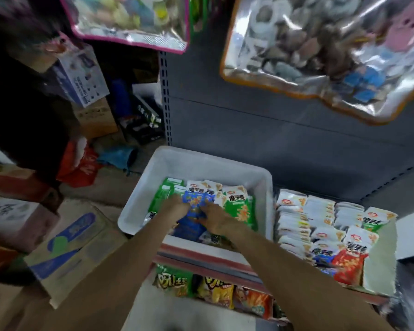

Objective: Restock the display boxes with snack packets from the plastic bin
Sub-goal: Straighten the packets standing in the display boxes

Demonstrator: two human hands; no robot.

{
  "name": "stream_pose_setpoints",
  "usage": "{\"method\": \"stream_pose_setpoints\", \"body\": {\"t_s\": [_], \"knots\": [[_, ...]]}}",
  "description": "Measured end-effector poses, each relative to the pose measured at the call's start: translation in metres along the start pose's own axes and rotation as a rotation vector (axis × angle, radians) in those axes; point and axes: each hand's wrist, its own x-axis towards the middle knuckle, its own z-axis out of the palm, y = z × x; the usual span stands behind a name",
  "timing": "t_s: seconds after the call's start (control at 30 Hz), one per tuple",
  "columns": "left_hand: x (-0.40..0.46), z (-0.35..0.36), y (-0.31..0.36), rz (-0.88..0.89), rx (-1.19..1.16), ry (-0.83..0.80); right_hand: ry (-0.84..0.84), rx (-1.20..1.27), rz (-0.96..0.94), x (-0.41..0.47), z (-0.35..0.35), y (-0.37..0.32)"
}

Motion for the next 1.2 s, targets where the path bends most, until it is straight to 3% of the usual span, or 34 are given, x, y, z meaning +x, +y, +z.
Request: {"method": "stream_pose_setpoints", "body": {"t_s": [0.13,0.3,0.43,0.53,0.6,0.8,0.93,1.2], "knots": [[0.007,-0.001,0.004,-0.031,-0.002,0.007,0.066,0.051,0.045,-0.005,0.005,-0.006],[0.006,-0.002,-0.001,0.004,-0.07,0.026,0.154,0.33,0.055,-0.01,0.008,0.002],[-0.016,-0.004,0.003,0.106,-0.442,0.123,0.465,0.95,0.219,-0.011,-0.002,0.012],[-0.039,0.001,0.014,0.198,-0.595,0.127,0.51,1.573,0.258,-0.024,-0.018,0.024],[-0.05,0.007,0.026,0.26,-0.651,0.1,0.502,1.727,0.208,-0.039,-0.03,0.034],[-0.083,0.04,0.074,0.404,-0.769,0.06,0.661,1.366,0.199,-0.085,-0.054,0.073],[-0.102,0.07,0.105,0.425,-0.874,-0.037,0.626,1.368,0.073,-0.12,-0.061,0.108],[-0.118,0.122,0.166,0.516,-0.561,0.023,0.747,1.426,-0.021,-0.179,-0.079,0.19]]}}
